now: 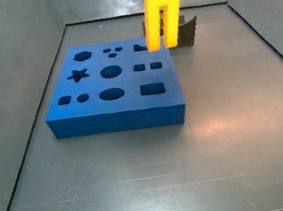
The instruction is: Insert the double-square object.
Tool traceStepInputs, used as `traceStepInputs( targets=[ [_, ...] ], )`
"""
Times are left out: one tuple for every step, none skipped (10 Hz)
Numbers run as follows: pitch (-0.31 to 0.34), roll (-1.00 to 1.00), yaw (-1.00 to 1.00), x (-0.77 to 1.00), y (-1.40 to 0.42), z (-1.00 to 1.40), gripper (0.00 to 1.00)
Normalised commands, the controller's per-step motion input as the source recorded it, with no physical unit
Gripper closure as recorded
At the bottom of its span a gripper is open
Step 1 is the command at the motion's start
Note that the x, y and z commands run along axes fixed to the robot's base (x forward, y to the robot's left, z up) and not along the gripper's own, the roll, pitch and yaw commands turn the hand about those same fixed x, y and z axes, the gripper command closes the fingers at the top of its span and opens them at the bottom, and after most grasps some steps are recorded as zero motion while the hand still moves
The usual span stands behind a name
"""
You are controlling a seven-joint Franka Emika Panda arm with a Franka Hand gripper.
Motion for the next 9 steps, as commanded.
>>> traceStepInputs(
  targets=[
    [-0.116, -0.03, -0.85, -0.32, 0.00, -0.42, 1.00],
    [-0.116, -0.03, -0.69, -0.44, 0.02, -0.34, 1.00],
    [-0.104, -0.07, -0.54, -0.34, 0.04, -0.21, 1.00],
    [-0.097, -0.07, -0.32, -0.13, 0.04, -0.10, 1.00],
    [-0.020, 0.00, -0.16, 0.00, 0.01, -0.06, 1.00],
    [-0.001, 0.00, 0.00, 0.00, 0.00, -0.10, 1.00],
    [0.000, 0.00, 0.00, 0.16, -0.06, -0.16, 1.00],
    [0.000, 0.00, 0.04, 0.15, -0.03, -0.20, 1.00],
    [0.000, 0.00, 0.08, 0.00, 0.00, -0.16, 1.00]
  ],
)
